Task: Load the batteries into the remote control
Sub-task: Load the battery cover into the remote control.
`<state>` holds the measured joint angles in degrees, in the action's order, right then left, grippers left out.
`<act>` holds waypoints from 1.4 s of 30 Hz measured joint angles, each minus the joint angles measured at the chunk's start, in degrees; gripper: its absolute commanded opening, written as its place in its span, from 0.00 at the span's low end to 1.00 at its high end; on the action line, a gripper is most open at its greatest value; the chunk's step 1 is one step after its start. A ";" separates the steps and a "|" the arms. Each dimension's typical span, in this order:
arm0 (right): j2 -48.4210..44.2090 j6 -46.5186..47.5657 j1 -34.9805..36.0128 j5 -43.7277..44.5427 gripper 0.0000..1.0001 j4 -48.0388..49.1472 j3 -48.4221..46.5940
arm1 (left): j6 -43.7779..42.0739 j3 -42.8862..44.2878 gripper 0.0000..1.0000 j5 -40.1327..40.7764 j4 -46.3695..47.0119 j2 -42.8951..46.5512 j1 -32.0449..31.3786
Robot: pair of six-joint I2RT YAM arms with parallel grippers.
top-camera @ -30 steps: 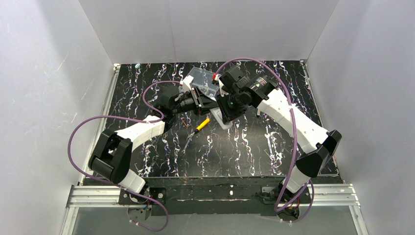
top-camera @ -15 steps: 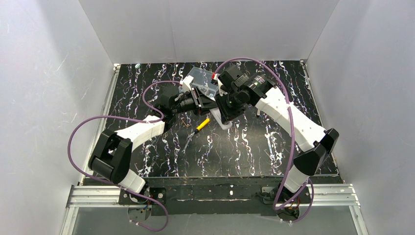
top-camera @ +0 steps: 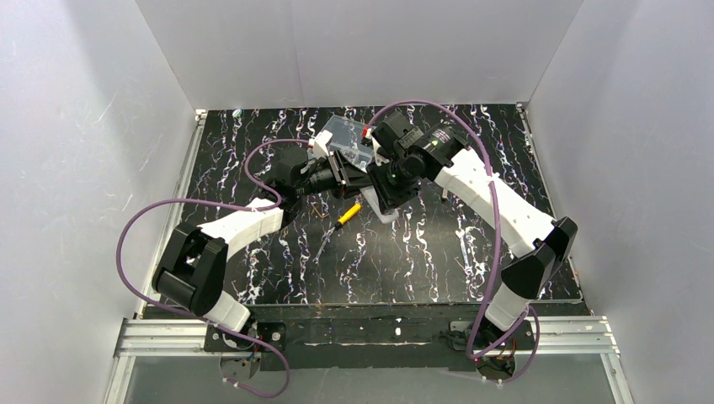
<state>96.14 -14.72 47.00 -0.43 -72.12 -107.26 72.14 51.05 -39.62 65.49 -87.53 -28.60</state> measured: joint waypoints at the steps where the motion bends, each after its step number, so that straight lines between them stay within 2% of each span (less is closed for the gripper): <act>1: 0.00 -0.09 0.00 0.00 0.45 0.00 0.00 | 0.00 0.00 0.00 0.02 0.00 0.00 0.00; 11: 0.02 -0.17 0.07 -0.22 0.55 0.26 0.00 | -0.02 0.00 0.00 0.00 0.02 0.00 -0.02; 19: -0.17 -0.39 0.17 1.38 0.69 1.44 -0.22 | 0.13 0.00 0.00 -0.07 0.20 0.00 -0.02; 24: -3.26 -1.57 -0.02 2.29 0.71 5.42 0.48 | 0.33 -0.02 0.00 -0.15 0.20 0.00 -0.02; 28: -10.93 -4.50 -2.38 0.72 0.71 11.91 6.40 | 0.46 -0.07 0.00 -0.15 0.22 0.00 -0.02; 35: -26.67 -15.13 -14.19 -6.58 0.71 26.69 27.47 | 0.50 -0.07 0.00 -0.20 0.31 0.00 -0.02; 42: -28.81 -23.15 -16.50 -14.84 0.69 36.06 38.58 | 1.14 -0.07 0.00 -0.20 1.14 0.00 -0.02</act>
<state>67.33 -37.87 30.50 -15.27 -36.05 -68.69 73.28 50.98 -39.81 66.63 -87.53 -28.62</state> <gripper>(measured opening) 0.705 0.257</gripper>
